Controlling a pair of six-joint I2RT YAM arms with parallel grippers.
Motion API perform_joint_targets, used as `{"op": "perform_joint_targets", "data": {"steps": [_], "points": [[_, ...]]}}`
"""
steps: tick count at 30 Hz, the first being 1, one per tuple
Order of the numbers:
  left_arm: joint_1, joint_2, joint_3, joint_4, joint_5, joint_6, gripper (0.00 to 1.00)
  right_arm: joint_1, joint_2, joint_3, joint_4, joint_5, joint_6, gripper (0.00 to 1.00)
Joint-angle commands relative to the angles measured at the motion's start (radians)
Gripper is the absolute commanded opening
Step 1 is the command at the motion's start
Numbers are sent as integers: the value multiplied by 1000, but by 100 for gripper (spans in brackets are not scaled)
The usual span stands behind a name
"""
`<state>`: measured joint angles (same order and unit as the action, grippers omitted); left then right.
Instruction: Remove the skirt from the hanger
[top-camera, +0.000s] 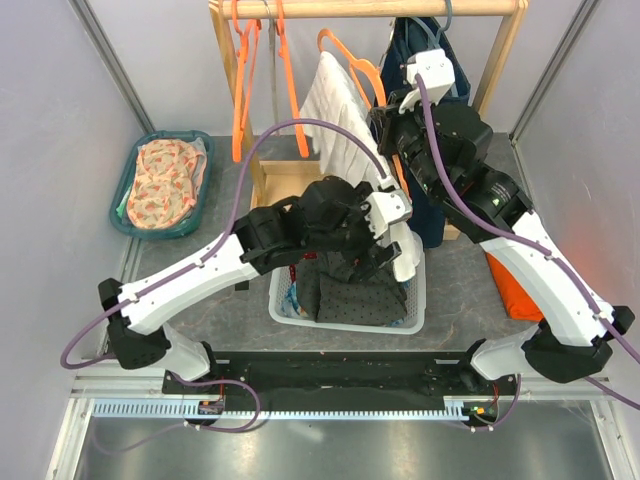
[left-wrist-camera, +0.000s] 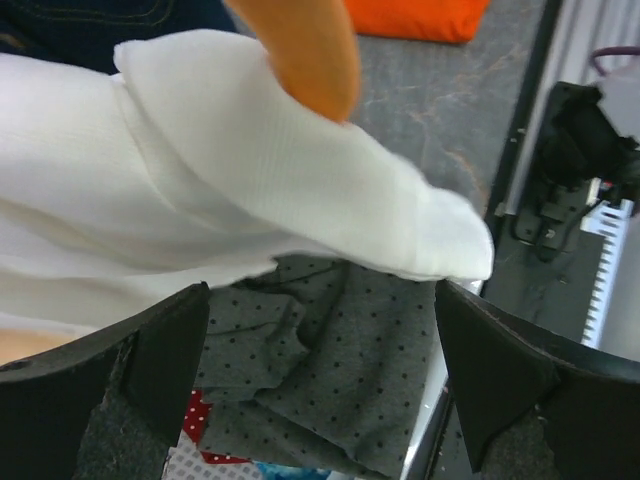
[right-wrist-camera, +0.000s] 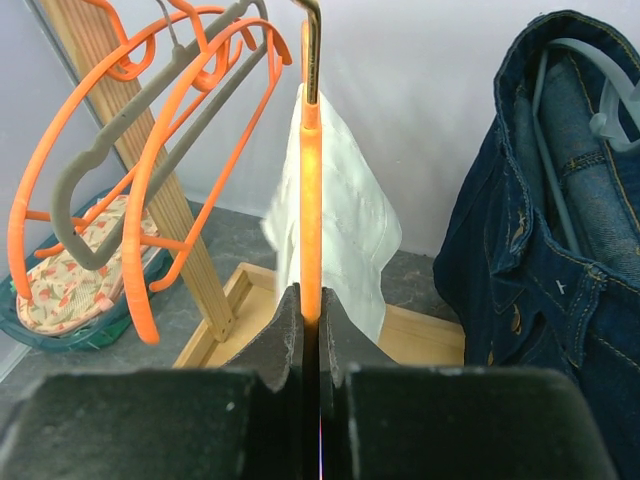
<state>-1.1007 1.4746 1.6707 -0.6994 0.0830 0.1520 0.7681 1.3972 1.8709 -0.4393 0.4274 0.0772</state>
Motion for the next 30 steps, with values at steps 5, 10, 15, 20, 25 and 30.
{"op": "perform_joint_targets", "data": {"steps": [5, 10, 15, 20, 25, 30], "points": [[-65, 102, 34, 181, -408, 86, 100, 79, -26, 57, 85, 83, 3, 0], [-88, 95, 49, 224, -440, 150, 2, 97, -41, 24, 80, 105, -11, 0], [-90, 29, 3, 224, -460, 216, 2, 103, -66, -15, 76, 142, -40, 0], [-90, -51, -80, 215, -483, 271, 2, 103, -78, -32, 65, 178, -69, 0], [-90, -117, -108, 179, -456, 319, 14, 103, -70, -32, 51, 191, -70, 0], [-87, -149, -106, 144, -433, 339, 2, 103, -69, -35, 42, 206, -71, 0]]}}
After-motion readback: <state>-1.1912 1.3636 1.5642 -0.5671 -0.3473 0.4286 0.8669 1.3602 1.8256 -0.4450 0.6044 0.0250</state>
